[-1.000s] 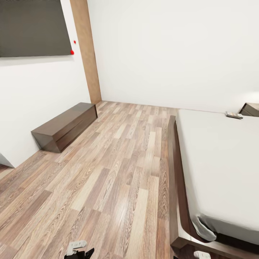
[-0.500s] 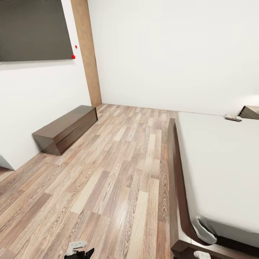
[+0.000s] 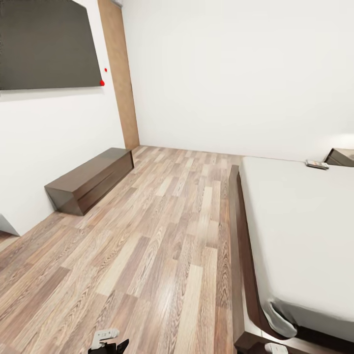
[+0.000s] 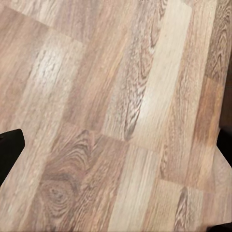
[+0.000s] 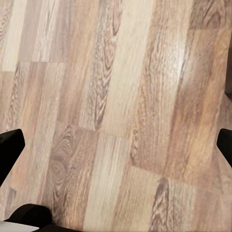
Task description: In the bedroom, move the book from the bed onto either nightstand, and place the two sandals side by side next to the bed.
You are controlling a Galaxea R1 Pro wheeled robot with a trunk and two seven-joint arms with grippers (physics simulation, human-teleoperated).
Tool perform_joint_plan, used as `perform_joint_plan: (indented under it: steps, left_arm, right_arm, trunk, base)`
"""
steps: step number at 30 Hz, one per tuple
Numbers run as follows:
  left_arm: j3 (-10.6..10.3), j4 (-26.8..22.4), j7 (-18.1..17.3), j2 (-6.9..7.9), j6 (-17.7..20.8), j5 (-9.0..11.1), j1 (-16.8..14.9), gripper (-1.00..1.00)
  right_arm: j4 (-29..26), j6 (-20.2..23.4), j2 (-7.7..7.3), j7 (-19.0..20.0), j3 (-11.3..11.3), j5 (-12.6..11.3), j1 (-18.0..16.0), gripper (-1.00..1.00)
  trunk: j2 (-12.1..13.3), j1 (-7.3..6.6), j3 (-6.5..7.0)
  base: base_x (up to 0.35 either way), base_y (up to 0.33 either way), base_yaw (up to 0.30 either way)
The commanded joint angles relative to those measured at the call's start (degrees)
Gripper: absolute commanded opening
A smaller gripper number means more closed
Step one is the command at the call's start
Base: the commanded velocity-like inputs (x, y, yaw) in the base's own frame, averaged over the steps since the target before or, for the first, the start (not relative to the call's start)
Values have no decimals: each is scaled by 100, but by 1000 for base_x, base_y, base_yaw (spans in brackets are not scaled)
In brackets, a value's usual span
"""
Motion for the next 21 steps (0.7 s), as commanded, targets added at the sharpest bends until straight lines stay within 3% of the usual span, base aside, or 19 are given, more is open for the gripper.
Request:
perform_joint_plan:
  steps: [1,21]
  left_arm:
    - [48,6,-10,2,-27,-60,-3,100]
    - [48,6,-10,-41,-28,-60,-1,100]
  right_arm:
    - [8,-2,1,31,-14,-24,-4,100]
    - [10,-2,1,31,-14,-24,-4,100]
  trunk:
    - [-2,-1,5]
    - [-2,-1,113]
  base:
    - [0,0,0]
    - [0,0,0]
